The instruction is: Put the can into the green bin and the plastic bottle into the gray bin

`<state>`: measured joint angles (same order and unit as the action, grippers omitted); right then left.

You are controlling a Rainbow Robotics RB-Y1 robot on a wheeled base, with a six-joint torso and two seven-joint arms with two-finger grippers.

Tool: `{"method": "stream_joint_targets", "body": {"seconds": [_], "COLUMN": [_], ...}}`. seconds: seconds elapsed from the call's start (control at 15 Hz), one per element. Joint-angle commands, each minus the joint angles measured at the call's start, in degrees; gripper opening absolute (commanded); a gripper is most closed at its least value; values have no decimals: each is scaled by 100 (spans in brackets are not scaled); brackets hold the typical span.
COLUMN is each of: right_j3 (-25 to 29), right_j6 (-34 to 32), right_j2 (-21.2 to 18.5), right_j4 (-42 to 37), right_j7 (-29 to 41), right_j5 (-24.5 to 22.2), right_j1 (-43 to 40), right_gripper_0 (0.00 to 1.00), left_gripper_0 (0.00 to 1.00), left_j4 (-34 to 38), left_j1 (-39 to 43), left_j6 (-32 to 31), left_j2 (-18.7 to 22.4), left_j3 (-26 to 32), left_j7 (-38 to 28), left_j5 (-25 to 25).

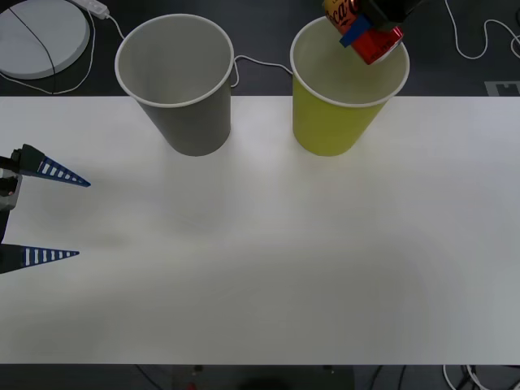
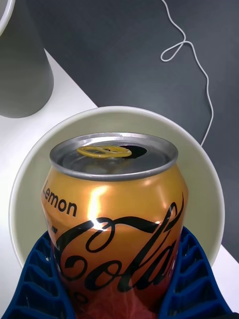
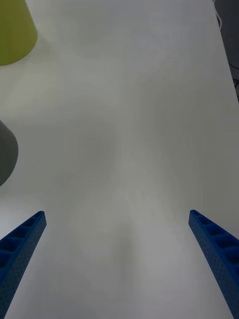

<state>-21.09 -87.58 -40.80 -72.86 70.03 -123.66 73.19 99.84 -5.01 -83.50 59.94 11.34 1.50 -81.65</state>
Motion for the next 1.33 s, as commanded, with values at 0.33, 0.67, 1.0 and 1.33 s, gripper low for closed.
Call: {"method": "stream_joint_targets", "body": {"seconds": [0.33,0.67,1.0,1.33], "right_j3": [9,70,536,1389], "right_j6": [-4,-136,-242,-242], "right_j2": [2,-192,-728,-1343], "right_j4": [0,-26,-264,-1661], "right_j7": [-297,-446,-657,-798], "right_j5": [35,333,1300,2012], "right_j1": [3,3,-252,-1448], "right_gripper_0": [100,100,100,100], "left_gripper_0": [100,100,100,100], "left_j4": [0,0,0,0], "left_j1": [0,0,0,0], "left_j6": [0,0,0,0], "left_j2": [0,0,0,0], "left_j3": [0,0,0,0], "left_j7": [0,0,0,0], "left_j5": [0,0,0,0]}}
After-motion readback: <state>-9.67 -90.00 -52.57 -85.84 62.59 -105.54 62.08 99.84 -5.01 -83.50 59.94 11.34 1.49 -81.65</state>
